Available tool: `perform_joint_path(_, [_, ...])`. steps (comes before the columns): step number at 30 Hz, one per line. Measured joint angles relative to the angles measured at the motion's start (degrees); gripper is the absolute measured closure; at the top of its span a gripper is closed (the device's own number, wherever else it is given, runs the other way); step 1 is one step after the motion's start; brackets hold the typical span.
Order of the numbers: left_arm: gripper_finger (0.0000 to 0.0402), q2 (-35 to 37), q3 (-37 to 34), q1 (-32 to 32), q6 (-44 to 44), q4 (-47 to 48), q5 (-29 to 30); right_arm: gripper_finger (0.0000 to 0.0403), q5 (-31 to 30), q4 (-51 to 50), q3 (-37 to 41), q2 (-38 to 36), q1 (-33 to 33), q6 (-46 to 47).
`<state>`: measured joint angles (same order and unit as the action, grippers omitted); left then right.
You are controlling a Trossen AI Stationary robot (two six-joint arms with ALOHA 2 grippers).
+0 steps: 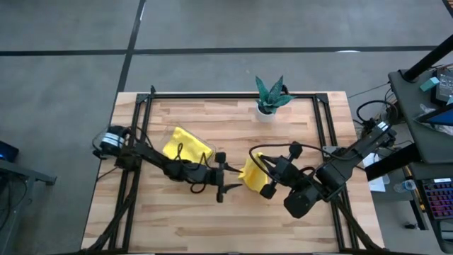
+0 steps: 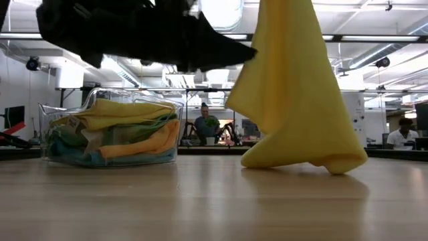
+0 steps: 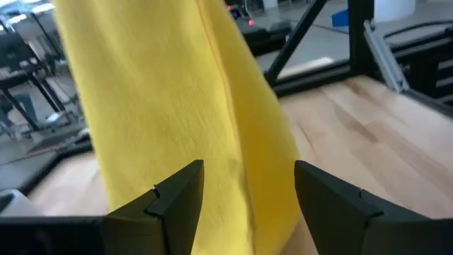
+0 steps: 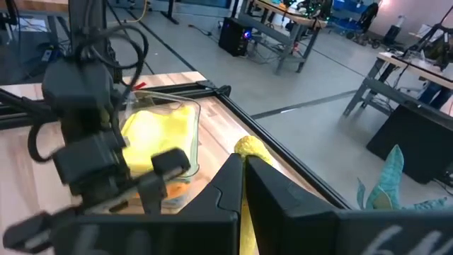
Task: Fold microfiber towels
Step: Fold the yellow microfiber cloth
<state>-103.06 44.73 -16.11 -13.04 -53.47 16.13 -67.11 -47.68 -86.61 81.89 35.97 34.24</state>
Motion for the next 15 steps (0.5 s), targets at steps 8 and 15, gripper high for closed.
perform_joint_path(8, [0.0197,-4.8,2.6,0.6,2.5,0.1,0.7,0.0394,0.0,0.0,0.0,0.0,0.0,-0.4])
perform_joint_path(15, [0.0244,-10.7,7.0,2.6,3.7,-0.1,0.9,0.0394,-0.6,0.2,0.0,0.0,0.0,-0.4])
